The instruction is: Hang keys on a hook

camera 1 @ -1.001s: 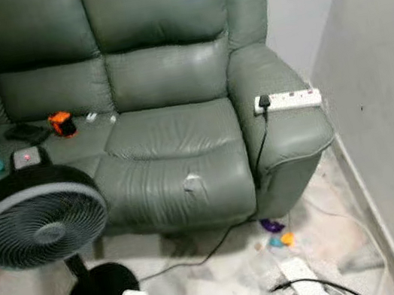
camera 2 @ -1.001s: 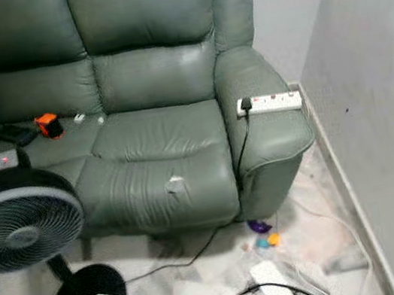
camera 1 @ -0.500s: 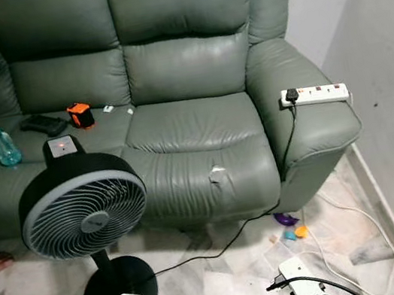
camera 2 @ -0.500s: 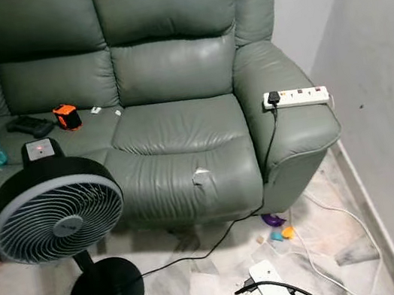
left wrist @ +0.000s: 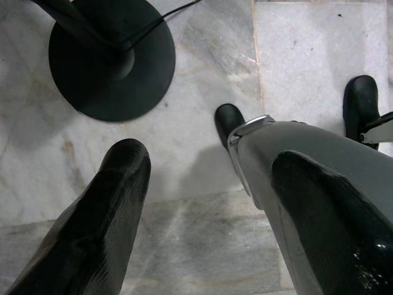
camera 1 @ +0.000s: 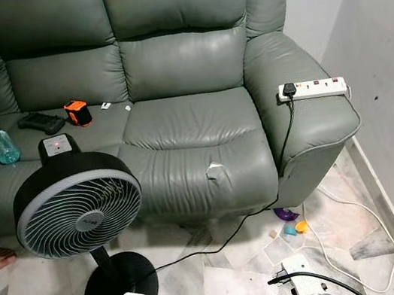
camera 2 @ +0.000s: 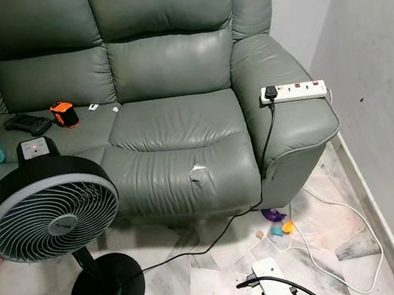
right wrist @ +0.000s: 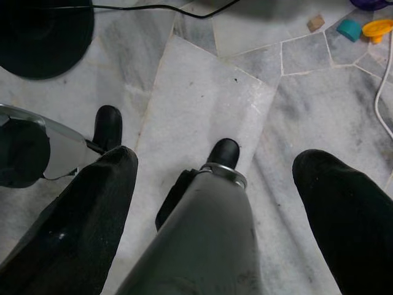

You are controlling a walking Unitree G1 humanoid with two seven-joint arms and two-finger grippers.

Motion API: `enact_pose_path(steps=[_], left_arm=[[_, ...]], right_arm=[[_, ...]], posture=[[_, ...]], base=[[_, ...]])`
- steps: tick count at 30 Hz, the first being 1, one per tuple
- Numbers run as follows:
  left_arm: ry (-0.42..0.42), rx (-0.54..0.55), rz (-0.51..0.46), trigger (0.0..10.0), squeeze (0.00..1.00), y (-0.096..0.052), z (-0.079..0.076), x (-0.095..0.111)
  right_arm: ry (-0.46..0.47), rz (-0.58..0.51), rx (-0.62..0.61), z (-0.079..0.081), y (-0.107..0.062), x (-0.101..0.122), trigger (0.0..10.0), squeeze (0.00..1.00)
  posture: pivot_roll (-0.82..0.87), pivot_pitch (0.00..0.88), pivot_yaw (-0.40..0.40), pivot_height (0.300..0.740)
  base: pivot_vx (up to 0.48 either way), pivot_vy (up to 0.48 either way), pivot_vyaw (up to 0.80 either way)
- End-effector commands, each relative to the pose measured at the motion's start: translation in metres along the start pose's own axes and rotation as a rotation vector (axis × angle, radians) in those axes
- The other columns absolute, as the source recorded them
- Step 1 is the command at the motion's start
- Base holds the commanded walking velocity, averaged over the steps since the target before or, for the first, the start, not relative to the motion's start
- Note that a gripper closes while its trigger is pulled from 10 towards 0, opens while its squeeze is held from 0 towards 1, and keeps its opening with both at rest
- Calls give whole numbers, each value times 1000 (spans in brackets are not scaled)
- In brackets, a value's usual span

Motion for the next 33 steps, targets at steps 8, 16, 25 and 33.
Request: enact_pose_path(steps=[8, 16, 25, 33], left_arm=[[-42, -28, -8, 10000, 0, 1, -5, 2], [-53, -46, -15, 10000, 0, 1, -9, 4], [-72, -45, -15, 10000, 0, 1, -9, 4], [-97, -47, -82, 10000, 0, 1, -9, 14]], right_arm=[[11, -84, 50, 9, 5, 35, 10000, 0], [-121, -151, 160, 34, 7, 61, 10000, 0], [-60, -260, 220, 53, 6, 99, 10000, 0], [-8, -312, 258, 60, 4, 116, 10000, 0]], posture=[[35, 105, 0, 740], [47, 112, -16, 740], [53, 118, -26, 740], [51, 114, -29, 740]], base=[[0, 0, 0], [0, 0, 0], [0, 0, 0], [0, 0, 0]])
Point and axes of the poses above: a point about 5 cm out from each wrist's last joint towards the gripper, its own y axis pointing out of the wrist towards the gripper, its own x axis along the axis of the wrist's last joint, z = x × y, the point moved 5 cm from there along y, pointing out of the wrist towards the gripper, and after that the axes turned 14 degrees about -y, right-handed, at the moved point
